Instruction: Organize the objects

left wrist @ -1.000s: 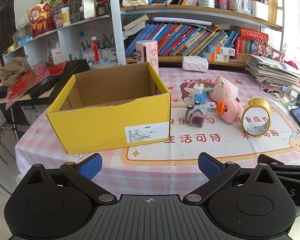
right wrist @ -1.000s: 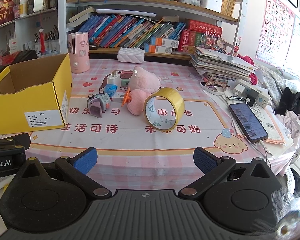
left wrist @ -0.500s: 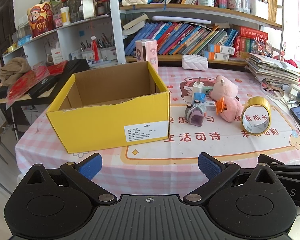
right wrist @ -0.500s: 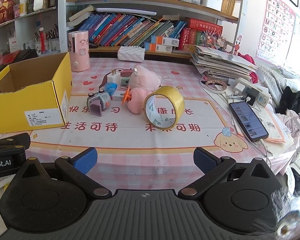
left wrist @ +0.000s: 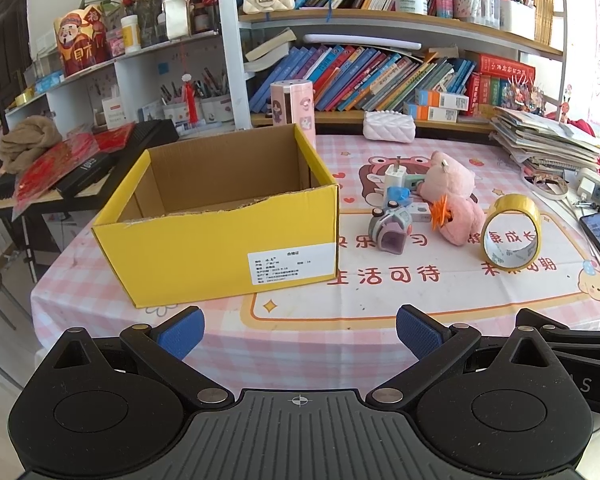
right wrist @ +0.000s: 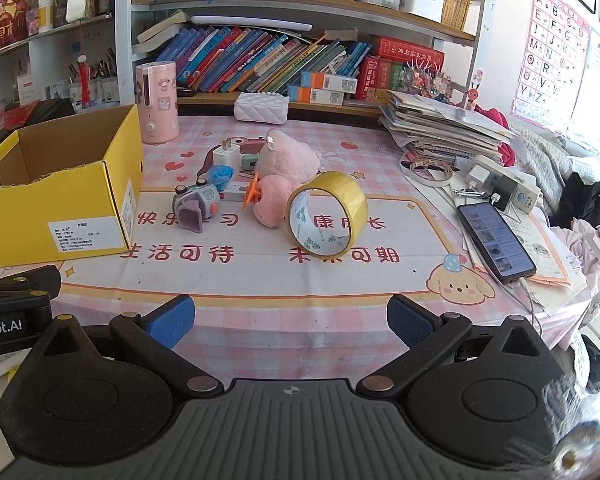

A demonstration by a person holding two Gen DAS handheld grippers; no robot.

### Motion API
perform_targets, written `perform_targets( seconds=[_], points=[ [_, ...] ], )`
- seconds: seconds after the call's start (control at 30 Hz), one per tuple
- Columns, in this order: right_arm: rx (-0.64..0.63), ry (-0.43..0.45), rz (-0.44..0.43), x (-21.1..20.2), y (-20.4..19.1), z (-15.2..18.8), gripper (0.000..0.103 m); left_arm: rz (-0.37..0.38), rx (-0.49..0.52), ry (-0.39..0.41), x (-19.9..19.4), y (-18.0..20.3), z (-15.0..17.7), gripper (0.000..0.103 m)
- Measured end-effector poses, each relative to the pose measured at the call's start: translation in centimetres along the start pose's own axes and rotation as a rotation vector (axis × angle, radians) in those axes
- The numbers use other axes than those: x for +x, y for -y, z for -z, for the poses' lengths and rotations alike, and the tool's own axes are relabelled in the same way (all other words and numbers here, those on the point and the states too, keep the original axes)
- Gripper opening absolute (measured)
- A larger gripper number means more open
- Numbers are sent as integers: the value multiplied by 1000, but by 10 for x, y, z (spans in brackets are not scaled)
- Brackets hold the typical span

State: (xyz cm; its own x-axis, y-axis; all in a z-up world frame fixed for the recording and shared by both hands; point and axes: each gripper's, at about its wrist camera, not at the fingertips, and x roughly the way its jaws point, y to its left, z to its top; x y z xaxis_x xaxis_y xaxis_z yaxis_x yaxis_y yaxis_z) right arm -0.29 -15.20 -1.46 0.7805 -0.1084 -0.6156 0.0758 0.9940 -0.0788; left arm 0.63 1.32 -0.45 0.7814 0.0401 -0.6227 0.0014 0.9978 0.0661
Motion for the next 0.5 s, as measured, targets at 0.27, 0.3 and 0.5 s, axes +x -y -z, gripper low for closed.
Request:
perform_targets(
  seconds=[0.27, 0.3, 0.5],
  points=[
    [2, -7, 3, 5, 5, -1, 103, 6, 3, -5, 3, 6, -3, 103],
    [0, -8, 4, 6, 6, -3, 103, 7, 2, -6, 4, 7, -4, 103],
    [-9, -2, 0, 12, 15, -7, 102, -5, -15, -9, 14, 17, -12, 103]
  ],
)
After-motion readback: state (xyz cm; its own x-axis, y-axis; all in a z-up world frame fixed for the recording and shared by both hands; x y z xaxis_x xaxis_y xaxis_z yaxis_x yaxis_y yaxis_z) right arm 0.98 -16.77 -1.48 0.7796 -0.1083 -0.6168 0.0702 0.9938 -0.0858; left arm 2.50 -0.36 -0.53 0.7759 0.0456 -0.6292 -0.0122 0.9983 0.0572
